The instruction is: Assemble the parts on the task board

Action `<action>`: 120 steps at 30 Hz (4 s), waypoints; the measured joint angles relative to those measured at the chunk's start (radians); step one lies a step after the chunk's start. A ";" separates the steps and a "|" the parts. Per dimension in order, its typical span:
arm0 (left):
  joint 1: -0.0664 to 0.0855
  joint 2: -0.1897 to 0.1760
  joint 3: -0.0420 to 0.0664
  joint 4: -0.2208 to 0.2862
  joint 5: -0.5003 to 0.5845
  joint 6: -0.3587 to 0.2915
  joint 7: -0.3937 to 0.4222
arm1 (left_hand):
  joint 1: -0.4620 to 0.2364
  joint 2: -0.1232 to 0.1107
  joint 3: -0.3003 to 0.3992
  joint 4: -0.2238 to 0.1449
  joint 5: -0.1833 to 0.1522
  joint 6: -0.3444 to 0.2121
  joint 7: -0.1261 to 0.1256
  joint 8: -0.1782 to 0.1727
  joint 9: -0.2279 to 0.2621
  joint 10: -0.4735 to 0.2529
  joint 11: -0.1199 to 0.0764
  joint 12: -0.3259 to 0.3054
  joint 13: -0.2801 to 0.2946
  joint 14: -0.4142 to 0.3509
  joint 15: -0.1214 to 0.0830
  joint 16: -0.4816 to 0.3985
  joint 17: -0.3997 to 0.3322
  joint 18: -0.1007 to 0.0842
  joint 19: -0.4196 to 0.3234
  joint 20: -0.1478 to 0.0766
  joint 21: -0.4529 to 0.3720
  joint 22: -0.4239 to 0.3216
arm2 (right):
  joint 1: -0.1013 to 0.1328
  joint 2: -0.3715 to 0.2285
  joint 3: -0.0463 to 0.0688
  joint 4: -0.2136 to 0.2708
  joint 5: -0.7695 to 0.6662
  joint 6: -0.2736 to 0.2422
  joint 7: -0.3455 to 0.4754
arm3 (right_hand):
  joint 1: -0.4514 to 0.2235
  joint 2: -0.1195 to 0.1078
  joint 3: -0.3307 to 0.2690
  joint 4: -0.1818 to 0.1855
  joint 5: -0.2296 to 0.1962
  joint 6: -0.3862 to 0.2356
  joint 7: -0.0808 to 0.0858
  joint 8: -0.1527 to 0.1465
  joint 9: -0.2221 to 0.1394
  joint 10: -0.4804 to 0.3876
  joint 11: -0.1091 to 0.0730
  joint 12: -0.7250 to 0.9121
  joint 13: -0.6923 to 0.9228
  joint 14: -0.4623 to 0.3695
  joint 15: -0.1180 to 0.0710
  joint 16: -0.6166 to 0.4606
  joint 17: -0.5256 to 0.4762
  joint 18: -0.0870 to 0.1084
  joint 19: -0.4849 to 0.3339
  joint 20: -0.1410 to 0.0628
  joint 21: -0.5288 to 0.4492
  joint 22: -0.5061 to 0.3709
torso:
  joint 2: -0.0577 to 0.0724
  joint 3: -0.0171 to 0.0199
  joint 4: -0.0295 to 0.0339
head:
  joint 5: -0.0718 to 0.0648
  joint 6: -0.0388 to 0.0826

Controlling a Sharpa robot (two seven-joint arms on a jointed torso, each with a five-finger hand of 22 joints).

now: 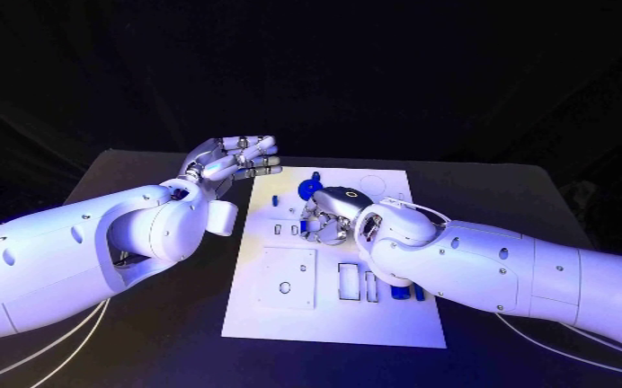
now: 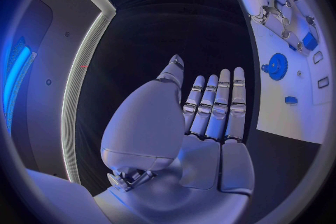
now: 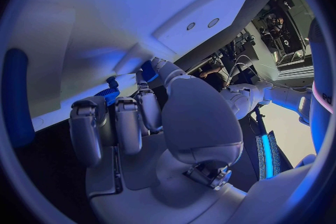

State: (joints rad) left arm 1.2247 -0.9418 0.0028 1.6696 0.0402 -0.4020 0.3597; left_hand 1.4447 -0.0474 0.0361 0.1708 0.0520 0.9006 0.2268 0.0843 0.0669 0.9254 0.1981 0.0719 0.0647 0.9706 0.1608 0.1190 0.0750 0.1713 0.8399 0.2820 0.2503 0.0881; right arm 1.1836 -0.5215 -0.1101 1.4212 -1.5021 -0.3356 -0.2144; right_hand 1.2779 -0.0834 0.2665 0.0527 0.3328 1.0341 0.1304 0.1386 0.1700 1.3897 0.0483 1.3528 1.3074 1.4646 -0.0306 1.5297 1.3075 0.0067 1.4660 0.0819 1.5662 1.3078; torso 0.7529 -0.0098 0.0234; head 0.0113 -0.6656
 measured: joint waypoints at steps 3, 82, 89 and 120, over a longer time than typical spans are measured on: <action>0.000 0.000 0.000 0.000 0.000 0.000 0.000 | 0.000 0.000 0.000 0.000 0.000 0.000 0.000 0.000 0.000 0.000 0.000 0.000 0.000 0.000 0.000 0.000 0.000 0.000 0.000 0.000 0.000 0.000 | 0.000 0.000 0.000 0.000 -0.001 0.000 -0.001 | -0.004 -0.004 0.000 0.000 0.000 -0.005 0.005 -0.002 -0.001 -0.004 0.004 -0.001 0.000 0.004 0.004 0.000 0.000 0.000 0.000 0.000 0.000 0.000 | 0.000 0.0000 -0.0001 | -0.001 0.000; 0.096 0.294 -0.018 -0.360 -0.998 0.520 -0.881 | -0.230 0.061 -0.177 0.121 0.003 0.164 -0.182 0.364 0.321 0.395 -0.223 1.065 0.948 0.496 -0.236 1.431 1.233 -0.079 0.574 -0.270 1.113 1.070 | 0.140 -0.458 0.005 0.261 0.616 -0.202 0.158 | 0.030 -0.006 -0.333 0.211 -0.019 -0.041 0.009 0.027 -0.022 -0.084 0.012 -0.066 -0.050 0.004 0.021 -0.052 0.000 0.015 0.000 0.018 -0.086 0.000 | -0.081 0.0232 -0.0469 | 0.066 -0.034; 0.097 0.337 -0.027 -0.399 -1.043 0.570 -0.965 | -0.246 0.069 -0.203 0.122 0.003 0.144 -0.184 0.389 0.362 0.395 -0.223 1.078 0.964 0.496 -0.243 1.434 1.233 -0.086 0.590 -0.275 1.129 1.102 | 0.138 -0.454 0.004 0.256 0.614 -0.199 0.147 | 0.026 -0.002 -0.341 0.211 -0.006 -0.044 0.006 0.031 -0.020 -0.084 0.012 -0.066 -0.050 0.004 0.021 -0.056 0.000 0.015 0.000 0.018 -0.086 0.000 | -0.081 0.0223 -0.0456 | 0.068 -0.041; 0.095 0.426 -0.041 -0.462 -1.067 0.663 -1.053 | -0.305 0.030 -0.228 0.123 0.003 0.114 -0.179 0.409 0.408 0.387 -0.223 1.080 0.963 0.496 -0.243 1.446 1.233 -0.089 0.604 -0.275 1.144 1.134 | 0.124 -0.439 0.004 0.238 0.611 -0.186 0.132 | 0.026 -0.002 -0.366 0.216 0.041 -0.055 0.009 0.031 -0.011 -0.084 0.012 -0.066 -0.052 0.004 0.021 -0.060 0.000 0.015 0.000 0.018 -0.094 0.000 | -0.078 0.0208 -0.0463 | 0.068 -0.058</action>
State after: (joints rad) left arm 1.3193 -0.5156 -0.0378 1.2074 -1.0271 0.2615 -0.6930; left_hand 1.1401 -0.0176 -0.1921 0.2940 0.0551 1.0148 0.0482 0.4935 0.4751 1.3129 -0.0253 1.1521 1.0277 1.4671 -0.0821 1.5648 1.3076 0.0818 1.4438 0.0069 1.3941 1.2224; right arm 1.3072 -0.9602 -0.1063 1.6588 -0.8911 -0.5219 -0.0826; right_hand 1.3041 -0.0859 -0.0992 0.2690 0.3736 0.9788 0.1390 0.1700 0.1588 1.3060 0.0607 1.2871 1.2554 1.4681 -0.0092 1.4698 1.3074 0.0220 1.4662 0.0997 1.4725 1.3073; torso 0.6746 0.0110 -0.0229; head 0.0795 -0.7237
